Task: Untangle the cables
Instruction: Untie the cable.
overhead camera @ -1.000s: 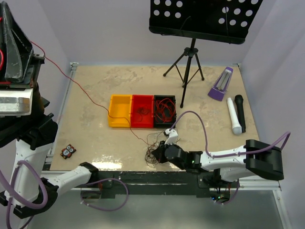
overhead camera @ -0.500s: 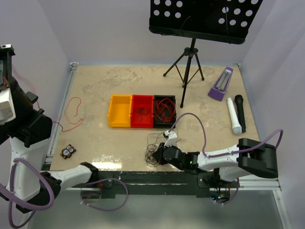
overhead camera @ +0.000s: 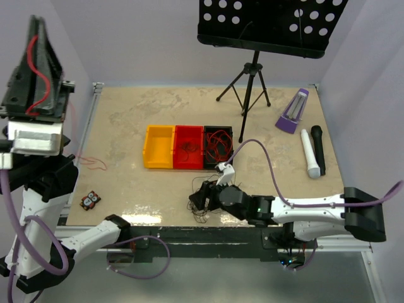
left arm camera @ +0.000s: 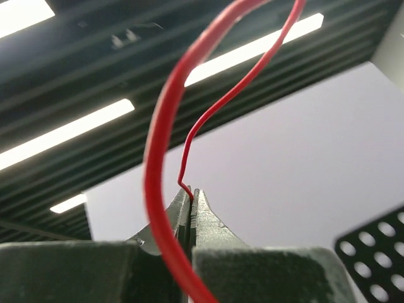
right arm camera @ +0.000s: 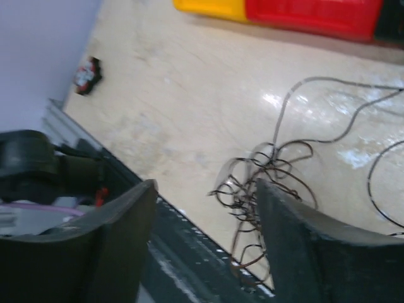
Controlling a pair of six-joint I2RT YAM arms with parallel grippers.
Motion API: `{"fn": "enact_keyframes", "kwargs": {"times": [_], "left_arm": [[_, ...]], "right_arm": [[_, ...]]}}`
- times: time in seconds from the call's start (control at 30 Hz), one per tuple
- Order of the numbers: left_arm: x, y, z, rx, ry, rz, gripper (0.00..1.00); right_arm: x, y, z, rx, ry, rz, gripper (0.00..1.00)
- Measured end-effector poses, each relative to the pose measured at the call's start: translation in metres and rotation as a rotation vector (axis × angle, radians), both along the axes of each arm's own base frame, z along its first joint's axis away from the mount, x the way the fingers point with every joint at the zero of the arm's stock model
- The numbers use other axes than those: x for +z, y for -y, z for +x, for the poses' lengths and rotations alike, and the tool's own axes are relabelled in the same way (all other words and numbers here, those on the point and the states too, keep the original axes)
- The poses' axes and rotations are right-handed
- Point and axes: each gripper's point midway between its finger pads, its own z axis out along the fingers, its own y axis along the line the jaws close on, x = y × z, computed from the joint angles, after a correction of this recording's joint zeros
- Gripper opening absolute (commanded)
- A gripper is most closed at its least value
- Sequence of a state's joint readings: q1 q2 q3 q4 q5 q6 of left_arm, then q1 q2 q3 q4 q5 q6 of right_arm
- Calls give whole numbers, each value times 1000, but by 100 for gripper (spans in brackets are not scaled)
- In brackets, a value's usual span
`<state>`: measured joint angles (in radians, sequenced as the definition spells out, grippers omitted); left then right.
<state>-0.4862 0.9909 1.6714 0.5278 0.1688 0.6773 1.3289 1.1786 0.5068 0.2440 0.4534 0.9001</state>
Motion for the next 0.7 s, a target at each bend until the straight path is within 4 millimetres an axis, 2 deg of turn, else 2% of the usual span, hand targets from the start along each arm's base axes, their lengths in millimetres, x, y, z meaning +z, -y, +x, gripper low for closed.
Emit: {"fn": "enact_keyframes", "kwargs": {"times": [0.13,0.2,0.27,0.37,0.4,0.6,0.7], "left_arm": [[-29,29,29,-88,-122,89,0],[-40,44,37,-137,-168,142,0],[-51,57,40,-193,-207,194,0],[-68,76,44,-273,-264,270,0],[-73,82,45,-295,-281,292,0],[-105,105,46,-419,-372,385,0],[-120,115,47,-474,-416,420,0]], "right_arm": [[49,2,0,14,53,84,78],[70,6,-1,27,87,112,80],[86,10,-2,43,119,128,83],[115,16,-4,75,180,144,92],[126,18,-4,79,203,155,99],[212,26,-1,83,344,240,99],[237,26,1,84,405,250,99]]}}
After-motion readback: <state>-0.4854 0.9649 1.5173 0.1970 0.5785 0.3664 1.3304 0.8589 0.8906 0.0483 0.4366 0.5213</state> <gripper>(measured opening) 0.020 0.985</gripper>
